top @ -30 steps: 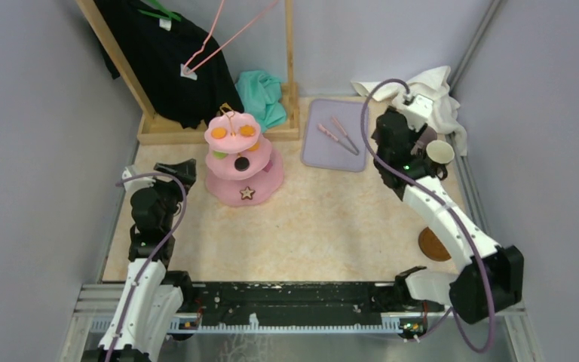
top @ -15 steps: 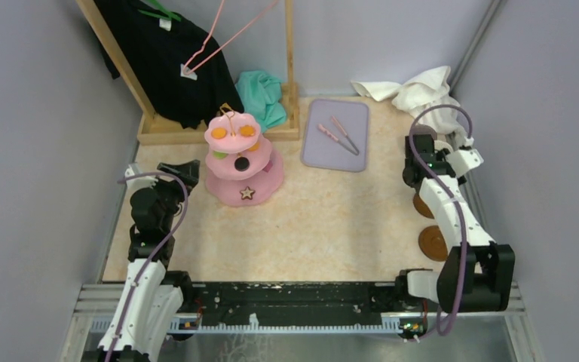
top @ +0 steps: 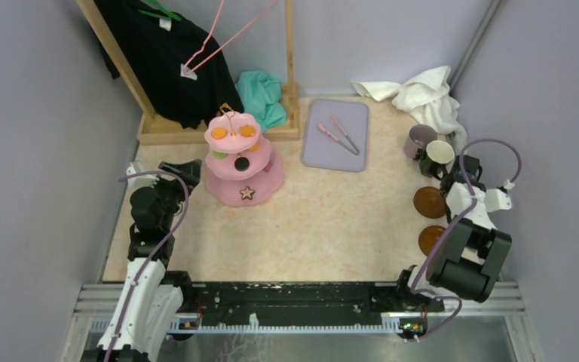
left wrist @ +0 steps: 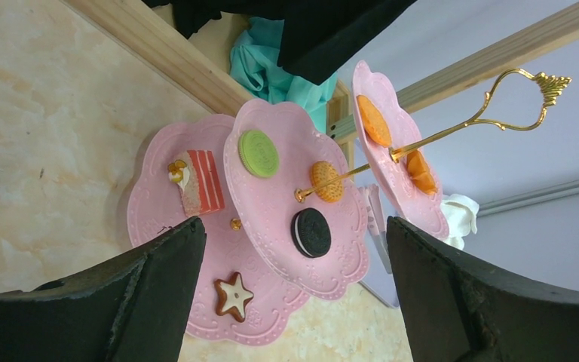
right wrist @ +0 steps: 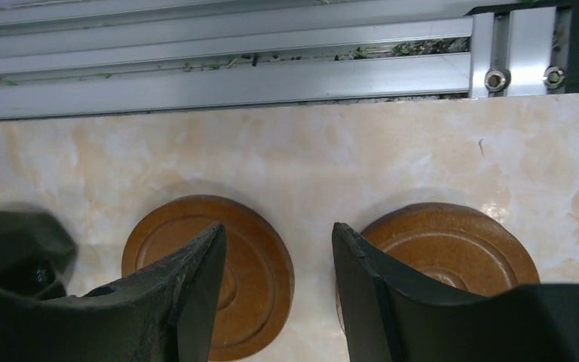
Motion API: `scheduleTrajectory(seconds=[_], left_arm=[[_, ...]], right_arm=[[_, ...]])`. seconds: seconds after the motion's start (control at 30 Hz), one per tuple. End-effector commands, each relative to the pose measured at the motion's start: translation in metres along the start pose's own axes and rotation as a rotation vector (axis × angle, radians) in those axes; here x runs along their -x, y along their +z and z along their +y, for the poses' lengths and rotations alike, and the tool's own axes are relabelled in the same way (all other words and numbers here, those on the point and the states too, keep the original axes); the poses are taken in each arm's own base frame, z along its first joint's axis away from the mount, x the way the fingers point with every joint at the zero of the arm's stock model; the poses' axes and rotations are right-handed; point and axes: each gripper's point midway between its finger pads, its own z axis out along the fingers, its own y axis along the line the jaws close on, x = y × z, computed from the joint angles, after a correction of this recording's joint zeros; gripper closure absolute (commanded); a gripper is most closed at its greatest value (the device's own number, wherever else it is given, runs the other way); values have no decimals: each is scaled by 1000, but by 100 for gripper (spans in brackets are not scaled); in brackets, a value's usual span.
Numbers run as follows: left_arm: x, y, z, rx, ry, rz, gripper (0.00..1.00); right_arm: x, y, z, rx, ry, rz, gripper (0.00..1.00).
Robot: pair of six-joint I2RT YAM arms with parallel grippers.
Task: Serve the afternoon tea
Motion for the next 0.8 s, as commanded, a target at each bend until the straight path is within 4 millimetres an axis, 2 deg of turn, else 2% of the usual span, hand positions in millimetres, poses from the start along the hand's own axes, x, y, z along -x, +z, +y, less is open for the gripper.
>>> scheduleTrajectory(seconds=[0.0,0.23,0.4,0.6,0.77], left_arm=[[15,-2,-24,-71,15,-36,6],[17,-3,-26,-79,15,-51,6],[17,-3,-26,-89,12,-57,6],[16,-4,-27,-96,11,-56,6],[16,-5,-28,-101,10,-59,6]], right_arm=[[1,15,20,52,118,79,46],[3,21,37,86,214,94,46],[5,27,40,55,219,86,46],[-16,45,35,-18,200,139,46],[-33,54,39,-23,163,198,46]])
